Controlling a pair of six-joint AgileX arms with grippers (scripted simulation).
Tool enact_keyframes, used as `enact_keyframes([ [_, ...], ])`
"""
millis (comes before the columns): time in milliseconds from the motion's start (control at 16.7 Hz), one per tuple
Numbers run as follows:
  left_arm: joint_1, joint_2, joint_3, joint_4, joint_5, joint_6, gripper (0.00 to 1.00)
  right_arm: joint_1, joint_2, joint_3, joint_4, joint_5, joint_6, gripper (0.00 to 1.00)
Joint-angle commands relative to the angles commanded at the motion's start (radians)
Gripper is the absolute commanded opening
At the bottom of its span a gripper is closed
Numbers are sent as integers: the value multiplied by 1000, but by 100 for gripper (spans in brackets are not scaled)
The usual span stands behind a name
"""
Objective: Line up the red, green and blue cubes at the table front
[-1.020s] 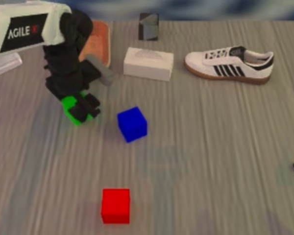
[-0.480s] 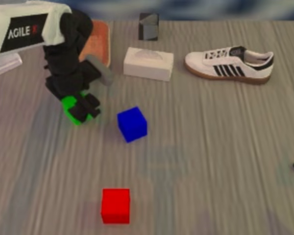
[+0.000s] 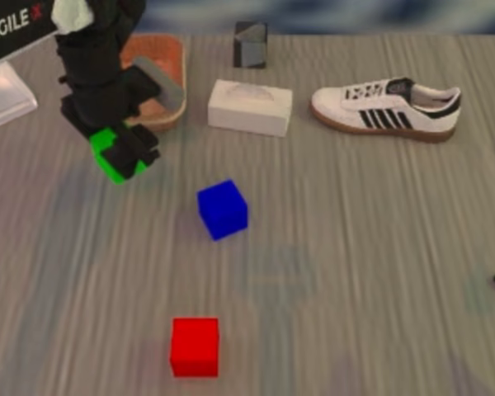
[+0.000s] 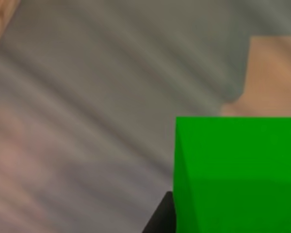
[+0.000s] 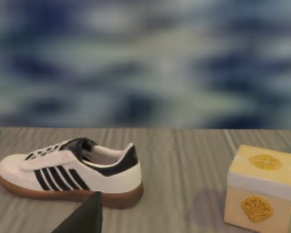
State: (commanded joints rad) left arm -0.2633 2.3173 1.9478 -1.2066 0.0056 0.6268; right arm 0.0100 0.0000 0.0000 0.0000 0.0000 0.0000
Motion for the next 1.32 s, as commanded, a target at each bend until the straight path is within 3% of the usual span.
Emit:
enact_keyframes([
  [480, -41, -32, -6, -19, -1, 4, 0, 0, 0, 0, 0, 0, 0, 100],
  [720, -216, -136, -142, 15, -3, 7, 0, 0, 0, 0, 0, 0, 0, 100],
  [1080, -567, -336, -415, 78, -2, 18, 0, 0, 0, 0, 0, 0, 0, 100],
  [1320, -660, -406, -500, 102, -4, 20, 0, 0, 0, 0, 0, 0, 0, 100],
])
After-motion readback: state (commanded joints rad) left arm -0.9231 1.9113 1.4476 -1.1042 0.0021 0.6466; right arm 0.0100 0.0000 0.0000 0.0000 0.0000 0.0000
